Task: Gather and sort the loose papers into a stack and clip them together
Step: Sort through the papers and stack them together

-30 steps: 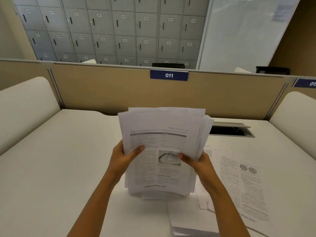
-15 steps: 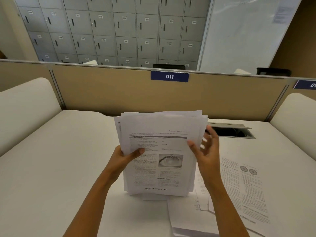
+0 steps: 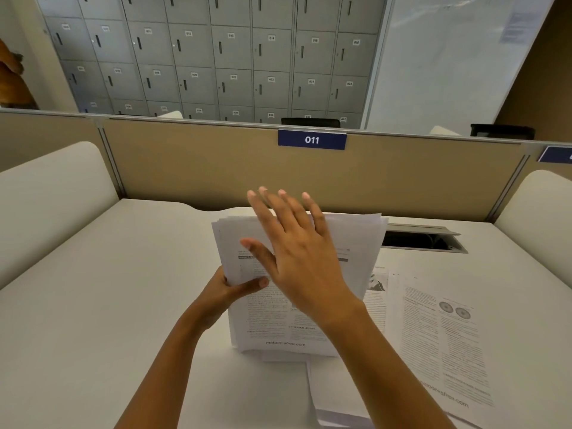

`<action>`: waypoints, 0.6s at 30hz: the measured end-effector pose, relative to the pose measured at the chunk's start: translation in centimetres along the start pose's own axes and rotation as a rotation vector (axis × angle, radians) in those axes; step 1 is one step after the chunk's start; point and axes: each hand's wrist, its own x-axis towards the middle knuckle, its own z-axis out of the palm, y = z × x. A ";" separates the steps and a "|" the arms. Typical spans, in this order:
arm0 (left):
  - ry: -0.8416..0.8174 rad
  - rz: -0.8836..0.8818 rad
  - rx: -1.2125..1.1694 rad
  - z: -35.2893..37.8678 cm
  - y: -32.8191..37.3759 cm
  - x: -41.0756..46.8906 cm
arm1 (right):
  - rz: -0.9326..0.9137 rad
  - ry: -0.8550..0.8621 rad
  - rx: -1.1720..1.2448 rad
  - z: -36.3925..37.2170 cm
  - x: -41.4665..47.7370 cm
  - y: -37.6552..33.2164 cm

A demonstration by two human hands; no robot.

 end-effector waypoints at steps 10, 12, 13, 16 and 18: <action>-0.045 -0.013 0.005 0.1 -0.2 0.3 | 0.028 -0.031 0.010 -2.5 0.1 2.4; -0.042 -0.015 0.000 0.0 -0.4 0.3 | 0.070 -0.052 0.023 -4.1 -0.1 4.0; -0.040 -0.017 0.001 0.0 -0.5 0.3 | 0.110 -0.057 0.017 -5.0 -0.3 5.0; -0.036 -0.019 0.004 -0.1 -0.6 0.4 | 0.298 -0.113 0.112 -6.6 -1.5 7.7; -0.033 -0.020 0.006 -0.1 -0.6 0.5 | 0.406 -0.097 0.276 -6.9 -2.6 9.2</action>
